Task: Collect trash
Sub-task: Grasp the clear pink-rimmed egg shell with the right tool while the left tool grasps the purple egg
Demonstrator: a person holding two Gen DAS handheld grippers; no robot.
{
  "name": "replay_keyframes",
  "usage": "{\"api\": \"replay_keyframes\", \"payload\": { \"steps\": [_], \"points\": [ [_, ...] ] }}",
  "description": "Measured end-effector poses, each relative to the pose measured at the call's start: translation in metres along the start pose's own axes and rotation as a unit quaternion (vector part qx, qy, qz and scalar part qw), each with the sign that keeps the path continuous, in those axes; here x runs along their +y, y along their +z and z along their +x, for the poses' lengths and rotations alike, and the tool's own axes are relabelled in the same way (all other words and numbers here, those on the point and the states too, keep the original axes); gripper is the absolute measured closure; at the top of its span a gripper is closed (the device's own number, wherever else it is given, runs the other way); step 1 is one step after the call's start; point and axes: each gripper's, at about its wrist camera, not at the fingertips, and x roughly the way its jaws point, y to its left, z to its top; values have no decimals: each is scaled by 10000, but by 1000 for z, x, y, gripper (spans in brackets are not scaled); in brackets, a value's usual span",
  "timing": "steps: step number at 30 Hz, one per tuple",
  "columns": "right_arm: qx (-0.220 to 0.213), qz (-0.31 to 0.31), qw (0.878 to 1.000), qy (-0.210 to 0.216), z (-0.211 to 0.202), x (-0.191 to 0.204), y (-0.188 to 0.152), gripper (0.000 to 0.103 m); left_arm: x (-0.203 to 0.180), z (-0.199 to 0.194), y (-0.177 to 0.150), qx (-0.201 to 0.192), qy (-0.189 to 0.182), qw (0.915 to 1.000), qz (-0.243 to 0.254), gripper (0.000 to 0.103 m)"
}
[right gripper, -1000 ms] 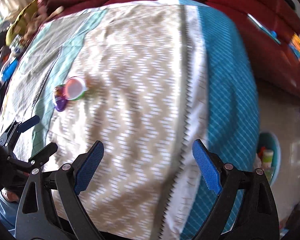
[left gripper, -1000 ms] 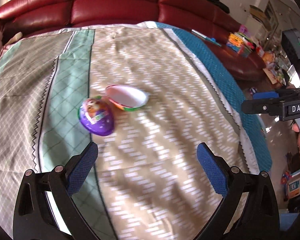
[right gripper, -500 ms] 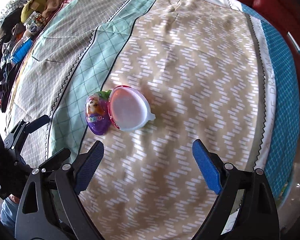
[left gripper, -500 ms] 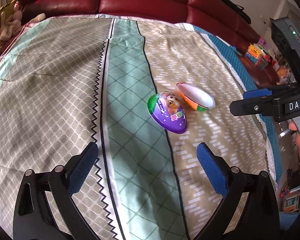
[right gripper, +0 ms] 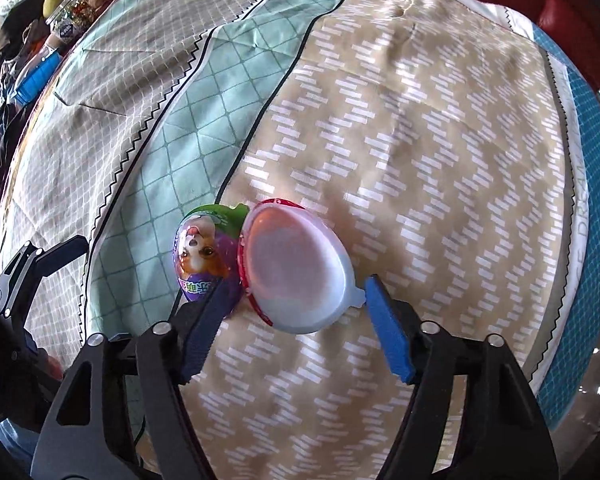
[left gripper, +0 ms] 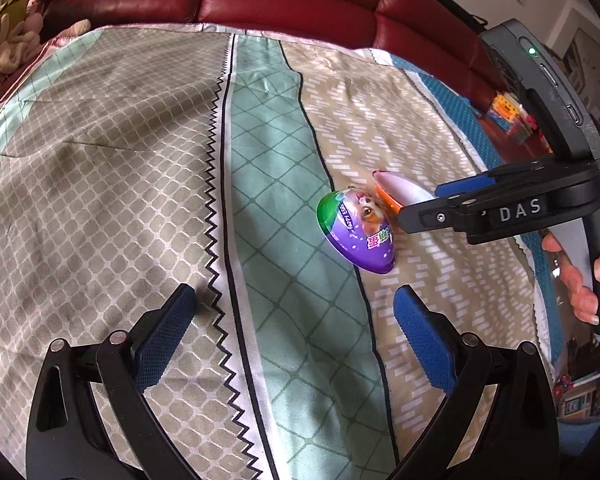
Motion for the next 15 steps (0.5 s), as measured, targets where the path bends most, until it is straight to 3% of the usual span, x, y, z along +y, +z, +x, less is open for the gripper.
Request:
{"api": "replay_keyframes", "payload": {
  "steps": [6, 15],
  "points": [
    [-115, 71, 9999, 106, -1, -5, 3, 46, -8, 6, 8, 87, -22, 9999, 87, 4],
    [-304, 500, 9983, -43, -22, -56, -10, 46, -40, 22, 32, 120, -68, 9994, 309, 4]
  ]
}}
